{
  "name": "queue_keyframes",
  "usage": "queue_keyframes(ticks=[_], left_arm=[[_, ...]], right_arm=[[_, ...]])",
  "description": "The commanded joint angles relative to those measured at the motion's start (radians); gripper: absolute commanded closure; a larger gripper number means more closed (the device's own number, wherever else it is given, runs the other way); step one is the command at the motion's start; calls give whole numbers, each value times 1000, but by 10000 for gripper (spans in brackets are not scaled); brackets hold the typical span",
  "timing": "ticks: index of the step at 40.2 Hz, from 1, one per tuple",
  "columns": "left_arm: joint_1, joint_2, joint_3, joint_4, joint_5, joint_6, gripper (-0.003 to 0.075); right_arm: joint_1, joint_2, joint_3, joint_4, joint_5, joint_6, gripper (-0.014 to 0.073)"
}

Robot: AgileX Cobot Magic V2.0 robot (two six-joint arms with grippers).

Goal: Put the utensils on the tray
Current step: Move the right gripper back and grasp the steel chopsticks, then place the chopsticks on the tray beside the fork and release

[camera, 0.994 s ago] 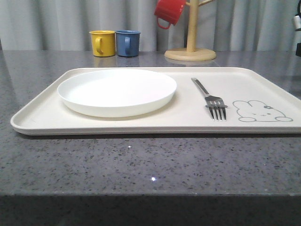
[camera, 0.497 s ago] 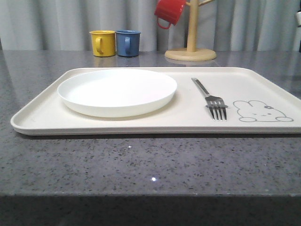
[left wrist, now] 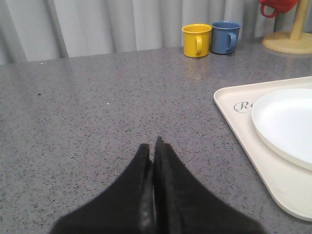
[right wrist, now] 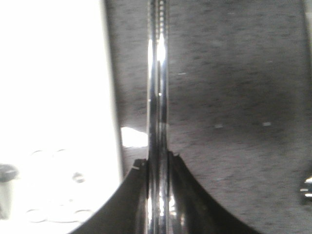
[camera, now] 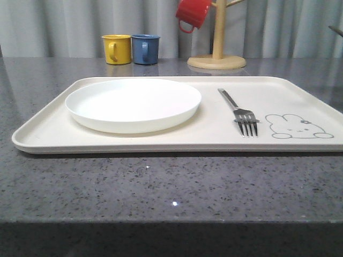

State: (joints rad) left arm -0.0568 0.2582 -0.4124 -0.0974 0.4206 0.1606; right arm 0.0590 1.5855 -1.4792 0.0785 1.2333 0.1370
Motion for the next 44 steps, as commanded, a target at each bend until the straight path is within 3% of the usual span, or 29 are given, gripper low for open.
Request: queue_keyframes(ticks=[1,15,31,44], left_arm=[[-8,9,-26,-2,-85,-6,738],[-8,9,-26,-2,-85,-6,738],[-8,9,-26,-2,-85,-6,738],[-8,9,-26,-2,-85,-6,738]], right_arm=[[70,-40,-31,17,99,52,578],[263,36,-31,36,-7,156,574],[264,130,-31,35,-119,178,545],[264,163,-31,13,-113,203,545]])
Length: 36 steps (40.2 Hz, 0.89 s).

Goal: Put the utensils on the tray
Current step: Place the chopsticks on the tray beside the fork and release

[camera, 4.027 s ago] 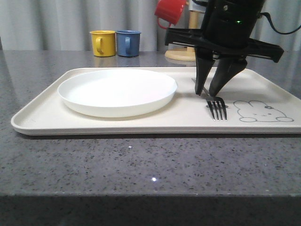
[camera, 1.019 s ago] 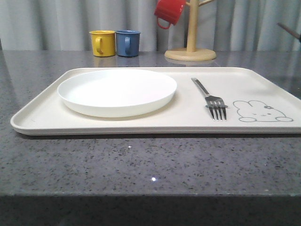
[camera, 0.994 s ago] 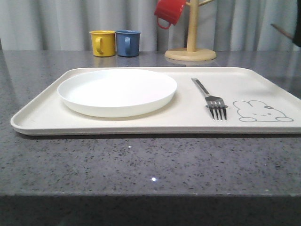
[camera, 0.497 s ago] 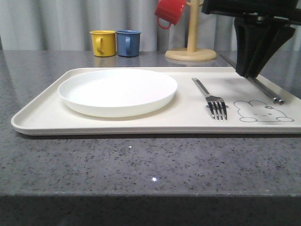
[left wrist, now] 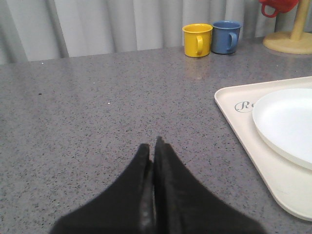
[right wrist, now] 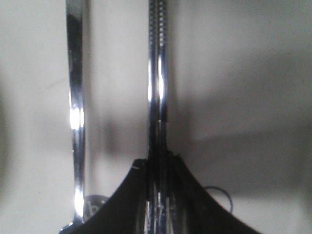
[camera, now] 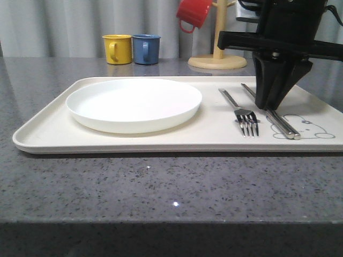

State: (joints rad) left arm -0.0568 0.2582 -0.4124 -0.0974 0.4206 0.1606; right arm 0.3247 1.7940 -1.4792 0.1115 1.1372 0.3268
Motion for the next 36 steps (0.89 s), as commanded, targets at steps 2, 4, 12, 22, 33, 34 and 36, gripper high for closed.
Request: queue_keyframes(ticks=[2,4,12,22,33,34,36], left_arm=[[-8,9,-26,-2,-85,-6,738],[-8,9,-26,-2,-85,-6,738],[-8,9,-26,-2,-85,-6,738],[-8,9,-26,-2,-85,-6,738],[-8,9,-26,-2,-85,-6,738],[-8,9,-26,-2,-85,-6,738],[-8,9,-26,-2,-85,-6,738]], right_arm=[[-2,-45,-31,-36,-13,27,545],[-2,-45,-31,-43,-10,33,545],[-2,-45,-31,-42,-8,48,545],[-2,-45,-38,-39,-4,48,439],[-5,-46,-236,-94,198,47,252],[-5,-46,-256,-112,202,44,252],[-11,-51,-300,-119,200,27,252]])
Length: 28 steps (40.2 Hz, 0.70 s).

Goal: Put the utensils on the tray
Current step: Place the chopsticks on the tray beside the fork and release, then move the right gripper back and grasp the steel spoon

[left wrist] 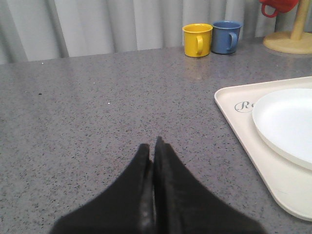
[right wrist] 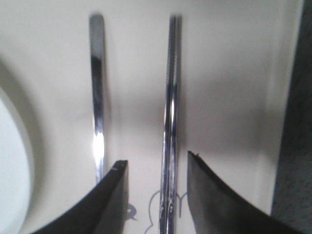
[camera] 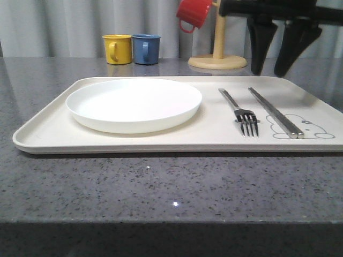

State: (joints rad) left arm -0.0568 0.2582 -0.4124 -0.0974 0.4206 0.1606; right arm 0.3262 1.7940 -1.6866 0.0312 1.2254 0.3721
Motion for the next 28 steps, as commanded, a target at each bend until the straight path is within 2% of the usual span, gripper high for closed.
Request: queue_keyframes(ticks=[1,12,21,28], left_arm=[[-8,9,-26,-2,-85,-6,738],[-8,9,-26,-2,-85,-6,738],[-8,9,-26,-2,-85,-6,738],[-8,9,-26,-2,-85,-6,738]], right_arm=[[-16,-53,-101,-39,112,-26,252],[-122,-88,-114,-50,113,-171,252],[-293,-173,-51,-121,113,-270,252],[-424,-187,8,-127,112,-318,252]])
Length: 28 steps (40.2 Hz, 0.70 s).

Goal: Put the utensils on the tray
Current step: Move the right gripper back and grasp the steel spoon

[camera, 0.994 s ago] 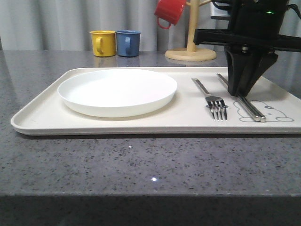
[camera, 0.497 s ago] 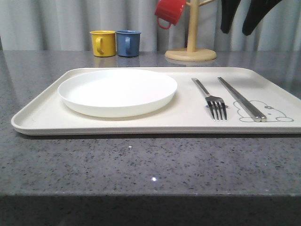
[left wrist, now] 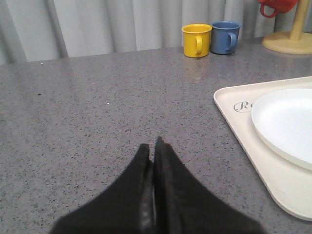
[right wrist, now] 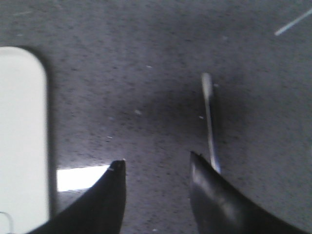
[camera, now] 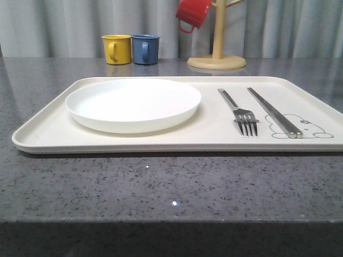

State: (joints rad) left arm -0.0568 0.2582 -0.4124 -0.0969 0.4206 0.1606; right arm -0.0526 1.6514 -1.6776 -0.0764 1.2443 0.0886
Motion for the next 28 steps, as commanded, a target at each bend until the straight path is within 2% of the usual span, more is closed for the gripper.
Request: queue_keyframes(ticks=[1,11,28], left_arm=[[-8,9,-26,-3,-85,-6,738],[-8,9,-26,-3,-85,-6,738],[-8,9,-26,-3,-85,-6,738]], right_arm=[[-61,-42,5,-20,93,-41,252],[-150,22,49,-16,92,-96,252],[-158,165,49,-12,83,-127,253]])
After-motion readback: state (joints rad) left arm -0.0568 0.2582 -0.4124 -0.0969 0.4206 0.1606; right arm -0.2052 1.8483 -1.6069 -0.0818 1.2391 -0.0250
